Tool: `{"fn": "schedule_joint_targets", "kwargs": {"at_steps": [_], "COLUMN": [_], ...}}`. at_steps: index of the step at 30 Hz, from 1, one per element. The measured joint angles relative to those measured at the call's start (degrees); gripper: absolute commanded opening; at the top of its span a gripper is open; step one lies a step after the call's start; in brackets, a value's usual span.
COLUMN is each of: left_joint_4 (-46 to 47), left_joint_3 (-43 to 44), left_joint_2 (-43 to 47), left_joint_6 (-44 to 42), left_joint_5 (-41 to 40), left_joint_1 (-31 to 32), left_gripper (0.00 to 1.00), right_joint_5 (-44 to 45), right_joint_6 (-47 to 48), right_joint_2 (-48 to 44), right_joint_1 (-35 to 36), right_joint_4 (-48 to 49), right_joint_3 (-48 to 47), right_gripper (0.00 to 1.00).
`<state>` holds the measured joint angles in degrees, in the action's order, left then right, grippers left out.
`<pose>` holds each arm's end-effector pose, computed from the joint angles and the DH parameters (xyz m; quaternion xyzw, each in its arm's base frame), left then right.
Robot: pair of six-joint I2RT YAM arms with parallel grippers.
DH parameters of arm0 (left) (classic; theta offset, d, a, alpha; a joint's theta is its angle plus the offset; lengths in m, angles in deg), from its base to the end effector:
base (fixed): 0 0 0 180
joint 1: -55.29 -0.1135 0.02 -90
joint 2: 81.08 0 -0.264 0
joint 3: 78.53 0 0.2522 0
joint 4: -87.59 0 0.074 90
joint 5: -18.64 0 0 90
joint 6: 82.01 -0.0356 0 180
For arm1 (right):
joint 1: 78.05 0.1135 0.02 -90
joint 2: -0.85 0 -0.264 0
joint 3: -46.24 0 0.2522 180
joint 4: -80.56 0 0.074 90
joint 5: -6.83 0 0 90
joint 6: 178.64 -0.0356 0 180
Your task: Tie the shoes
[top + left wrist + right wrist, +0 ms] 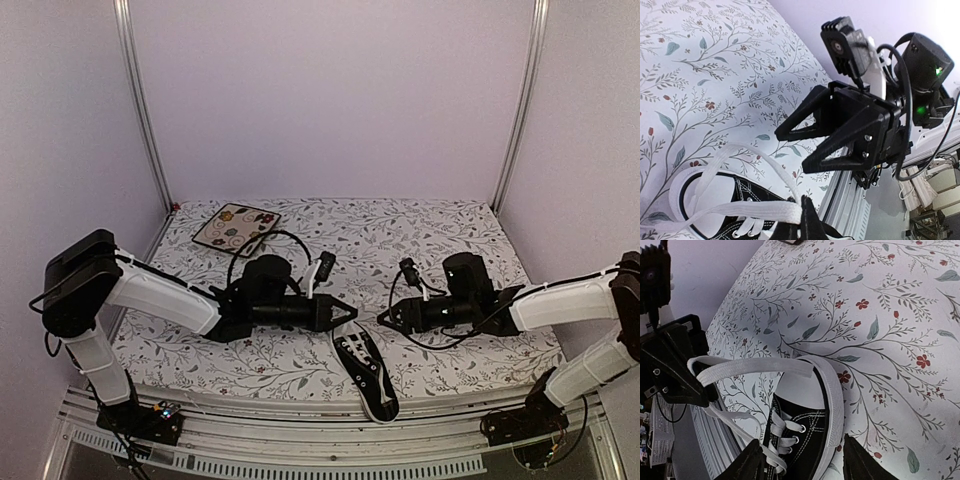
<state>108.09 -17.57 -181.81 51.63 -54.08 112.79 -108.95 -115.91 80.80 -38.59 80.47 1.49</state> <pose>0.1872 -0.3135 0.1759 0.1836 0.7898 -0.5198 0.2688 0.1960 0.1814 0.1668 -0.1939 0.8500 0.4118 0.2651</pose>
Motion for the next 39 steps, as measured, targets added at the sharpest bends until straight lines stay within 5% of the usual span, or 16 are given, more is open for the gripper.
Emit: {"fn": "schedule_joint_targets", "kwargs": {"at_steps": [14,28,32,36,39], "left_joint_4": [0.09,-0.96,-1.81,-2.32,-2.49], "left_joint_3": [0.96,1.64,1.81,1.88,1.92], "left_joint_2": [-0.02,-0.04,-0.04,-0.04,-0.04], "left_joint_6": [0.74,0.79,0.76,0.76,0.79], "left_joint_5": [0.33,0.57,0.55,0.5,0.33], "left_joint_1": [0.02,0.26,0.26,0.26,0.26], "left_gripper": [0.0,0.0,0.0,0.0,0.0], "right_joint_5": [6.84,9.94,10.56,11.5,12.5], "right_joint_6": [2.58,1.03,0.02,-1.22,-1.79], "right_joint_2": [10.38,20.2,21.38,22.12,22.49], "right_joint_1": [4.85,7.41,7.43,7.43,7.48], "right_joint_4": [18.56,26.71,28.48,30.14,30.91], "right_joint_3": [1.62,-2.82,-3.26,-3.37,-3.58], "right_gripper": [0.51,0.55,0.39,0.04,0.02]}}
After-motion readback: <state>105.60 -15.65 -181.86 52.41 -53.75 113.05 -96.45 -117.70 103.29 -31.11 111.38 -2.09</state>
